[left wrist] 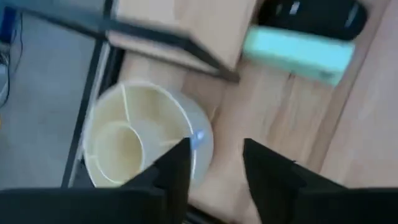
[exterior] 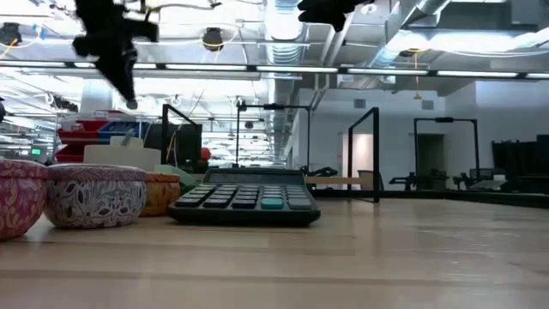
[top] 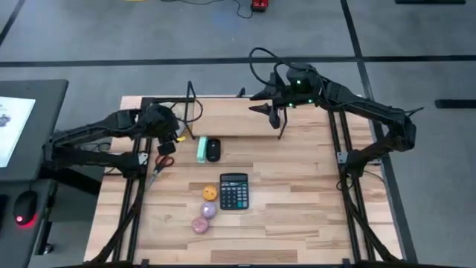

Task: Stock shelves
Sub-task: Remove the gray pen from the white pen organizer

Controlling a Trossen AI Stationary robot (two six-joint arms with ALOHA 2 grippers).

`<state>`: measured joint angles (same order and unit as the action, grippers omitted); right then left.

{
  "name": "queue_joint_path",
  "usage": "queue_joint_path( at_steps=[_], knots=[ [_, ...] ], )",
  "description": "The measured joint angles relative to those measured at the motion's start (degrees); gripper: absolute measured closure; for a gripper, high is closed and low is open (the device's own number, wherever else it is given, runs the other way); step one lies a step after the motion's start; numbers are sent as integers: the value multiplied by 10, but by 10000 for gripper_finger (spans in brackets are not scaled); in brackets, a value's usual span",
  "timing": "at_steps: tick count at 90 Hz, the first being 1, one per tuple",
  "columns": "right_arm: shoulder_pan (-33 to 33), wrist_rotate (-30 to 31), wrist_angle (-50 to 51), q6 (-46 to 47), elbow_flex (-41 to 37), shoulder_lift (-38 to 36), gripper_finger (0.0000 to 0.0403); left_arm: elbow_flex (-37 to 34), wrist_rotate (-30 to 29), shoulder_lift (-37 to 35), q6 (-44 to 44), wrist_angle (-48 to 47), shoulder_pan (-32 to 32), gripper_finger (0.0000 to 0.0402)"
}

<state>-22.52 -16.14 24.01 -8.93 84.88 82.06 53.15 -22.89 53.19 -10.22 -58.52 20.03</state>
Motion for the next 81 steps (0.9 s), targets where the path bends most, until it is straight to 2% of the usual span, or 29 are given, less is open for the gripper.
queue_joint_path(
  at_steps=[14,29,42,56,81],
  knots=[
    [0,0,0,9,0,0,251,-48,-12,1,0,54,22,188],
    [0,0,0,21,0,0,251,-83,-38,6,0,97,44,185],
    [0,0,0,31,0,0,251,-115,-11,7,-21,129,62,198],
    [4,0,0,34,0,0,251,-140,-16,8,-23,172,72,220],
    [12,0,-2,38,0,0,251,-142,-17,8,-21,180,73,298]
  ],
)
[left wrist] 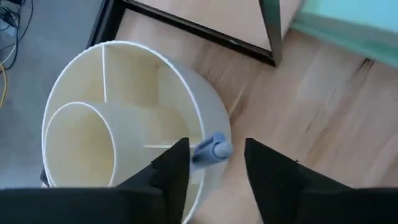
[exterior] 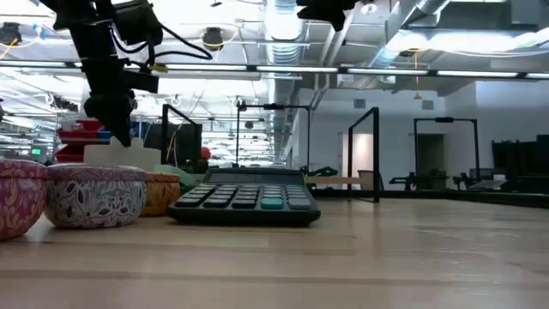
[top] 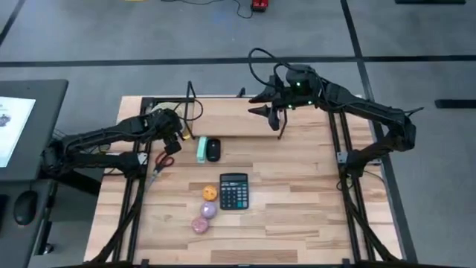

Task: Stock shelves
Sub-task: Remove the gray pen from the white pen organizer

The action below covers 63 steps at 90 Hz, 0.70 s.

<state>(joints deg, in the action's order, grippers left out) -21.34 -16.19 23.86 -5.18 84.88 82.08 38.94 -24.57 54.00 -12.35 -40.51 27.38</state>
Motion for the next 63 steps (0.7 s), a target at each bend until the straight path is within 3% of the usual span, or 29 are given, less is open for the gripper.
queue_joint_path(
  at_steps=[23,63],
  knots=[
    [0,0,-1,7,0,0,251,9,-3,0,-12,18,0,389],
    [0,0,-2,8,0,0,251,116,-39,0,-55,-12,0,392]
  ],
)
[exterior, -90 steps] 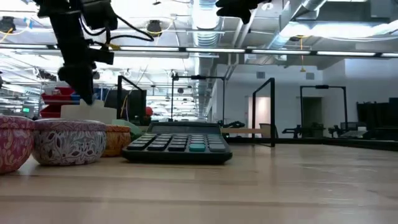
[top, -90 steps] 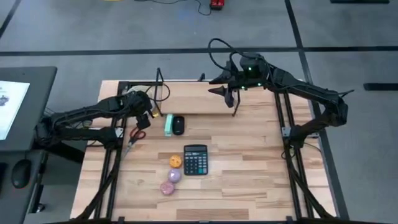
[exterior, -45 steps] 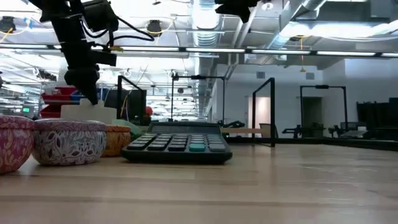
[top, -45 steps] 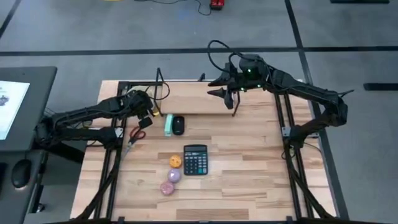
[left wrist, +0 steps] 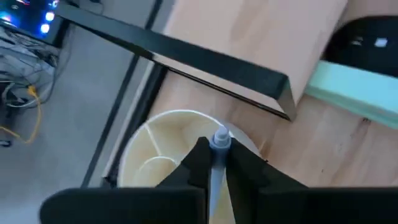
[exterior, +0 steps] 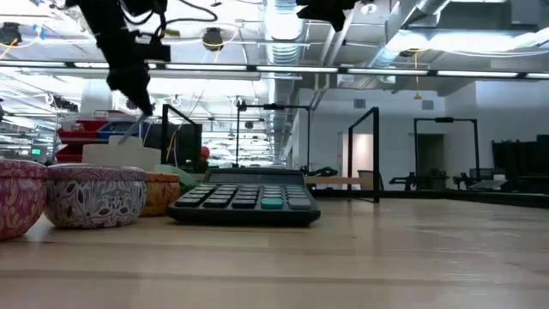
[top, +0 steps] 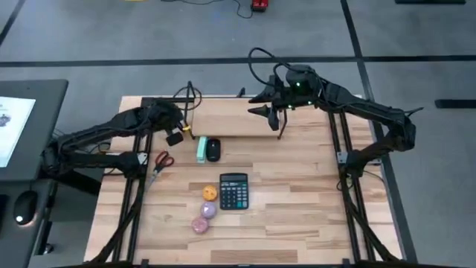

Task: Stock shelves
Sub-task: Remove the gray pen from the white pen organizer

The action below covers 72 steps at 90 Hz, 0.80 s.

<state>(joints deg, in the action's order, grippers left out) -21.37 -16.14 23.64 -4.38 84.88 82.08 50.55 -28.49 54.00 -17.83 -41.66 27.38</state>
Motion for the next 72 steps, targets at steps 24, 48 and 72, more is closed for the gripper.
queue_joint_path(
  at_steps=[24,48,72],
  knots=[
    [0,0,-1,-1,0,0,251,110,-75,-11,61,-20,0,393],
    [0,0,-1,-3,0,0,251,244,72,-12,254,-91,0,394],
    [0,0,-1,-8,0,0,251,252,272,-3,462,-166,-90,395]
  ],
)
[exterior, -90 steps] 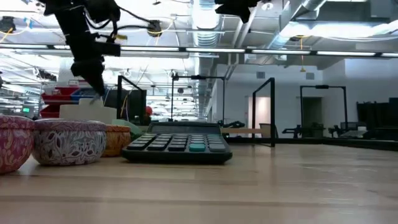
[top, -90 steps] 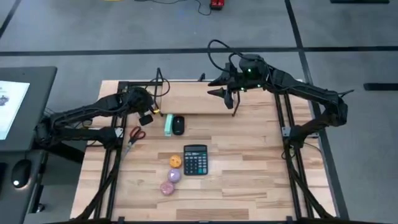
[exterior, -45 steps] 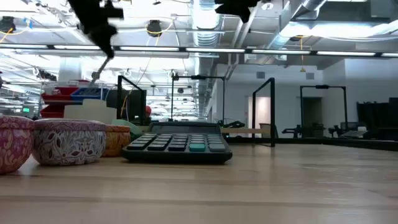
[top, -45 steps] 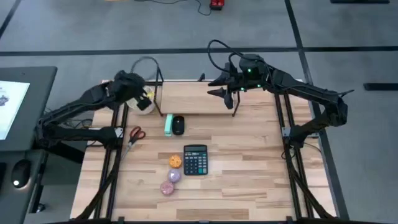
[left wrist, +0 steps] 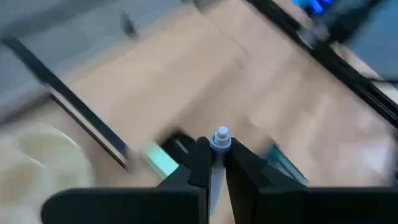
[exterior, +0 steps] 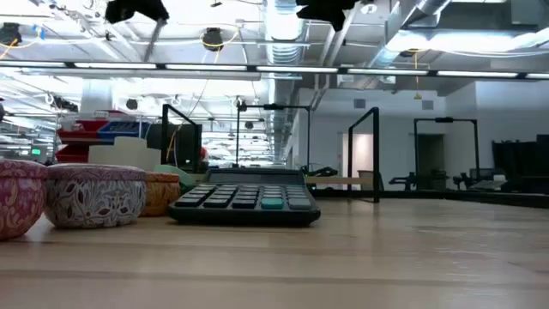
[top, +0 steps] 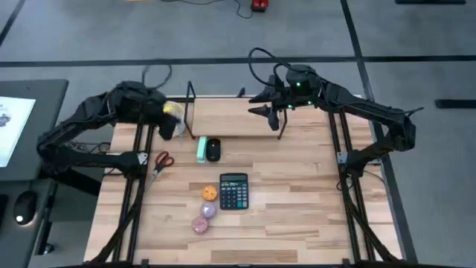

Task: Stock shelves
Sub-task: Remove the gray pen from the white pen organizer

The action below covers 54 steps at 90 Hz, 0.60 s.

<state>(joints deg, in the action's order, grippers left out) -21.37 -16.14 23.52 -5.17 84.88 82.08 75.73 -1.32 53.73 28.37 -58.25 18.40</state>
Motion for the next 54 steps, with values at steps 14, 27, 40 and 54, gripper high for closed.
queue_joint_path(
  at_steps=[14,27,40,54],
  knots=[
    [0,0,0,0,0,0,251,-72,3,4,112,-16,-95,395],
    [0,0,0,-5,0,0,251,-165,1,2,219,0,-172,395],
    [0,0,0,-10,0,0,251,-265,1,2,327,58,-241,395],
    [0,0,-1,-15,0,0,251,-342,0,2,422,88,-300,395]
  ],
)
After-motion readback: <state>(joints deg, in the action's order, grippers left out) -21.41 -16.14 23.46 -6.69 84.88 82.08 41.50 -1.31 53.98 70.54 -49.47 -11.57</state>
